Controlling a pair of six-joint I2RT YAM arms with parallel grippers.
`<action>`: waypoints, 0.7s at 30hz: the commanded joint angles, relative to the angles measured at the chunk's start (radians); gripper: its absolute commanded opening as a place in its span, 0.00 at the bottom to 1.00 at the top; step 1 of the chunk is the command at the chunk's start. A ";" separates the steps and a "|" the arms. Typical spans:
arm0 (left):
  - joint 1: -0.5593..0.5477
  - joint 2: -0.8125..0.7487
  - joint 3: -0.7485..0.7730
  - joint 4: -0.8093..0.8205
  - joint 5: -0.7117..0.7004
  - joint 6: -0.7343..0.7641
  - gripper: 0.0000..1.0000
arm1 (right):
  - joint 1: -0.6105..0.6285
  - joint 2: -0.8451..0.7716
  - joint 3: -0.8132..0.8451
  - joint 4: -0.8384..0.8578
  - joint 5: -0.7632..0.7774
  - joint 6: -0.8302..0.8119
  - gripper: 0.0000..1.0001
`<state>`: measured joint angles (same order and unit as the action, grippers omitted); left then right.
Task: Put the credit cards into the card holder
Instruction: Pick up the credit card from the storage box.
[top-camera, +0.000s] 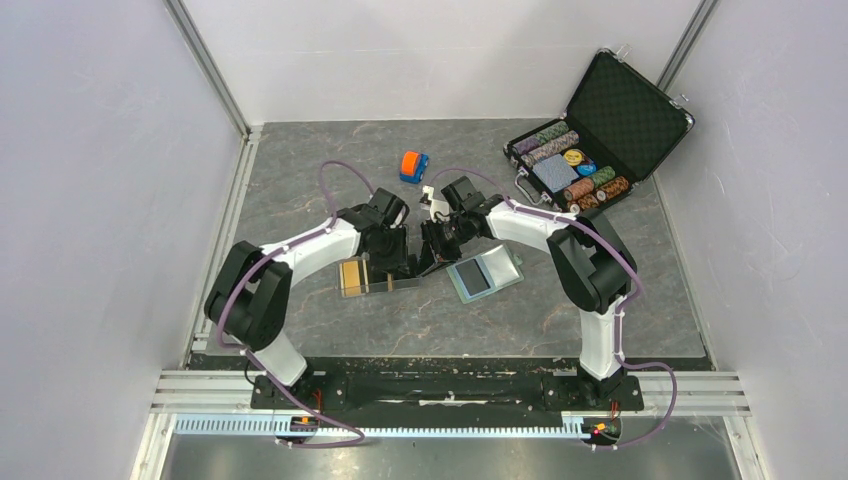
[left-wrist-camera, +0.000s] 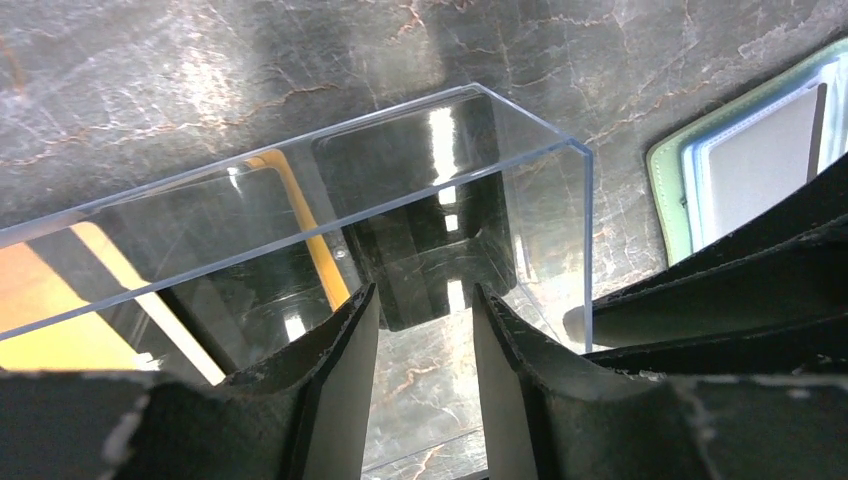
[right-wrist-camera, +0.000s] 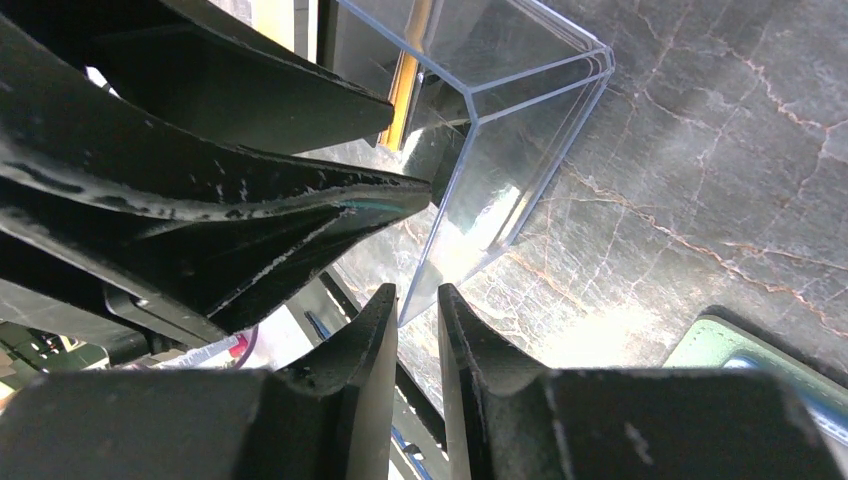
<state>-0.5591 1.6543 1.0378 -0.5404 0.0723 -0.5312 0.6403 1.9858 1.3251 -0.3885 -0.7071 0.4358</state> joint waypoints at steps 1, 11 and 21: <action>-0.004 -0.019 0.002 -0.022 -0.050 -0.005 0.46 | 0.009 0.024 0.023 0.016 -0.014 -0.017 0.22; -0.002 0.110 0.054 -0.039 0.040 0.003 0.27 | 0.009 0.025 0.025 0.014 -0.014 -0.018 0.22; -0.004 0.041 0.078 -0.047 0.041 0.011 0.02 | 0.009 0.022 0.023 0.017 -0.011 -0.010 0.22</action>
<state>-0.5453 1.7359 1.0817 -0.6170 0.0704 -0.5282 0.6373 1.9915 1.3258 -0.3862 -0.7200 0.4358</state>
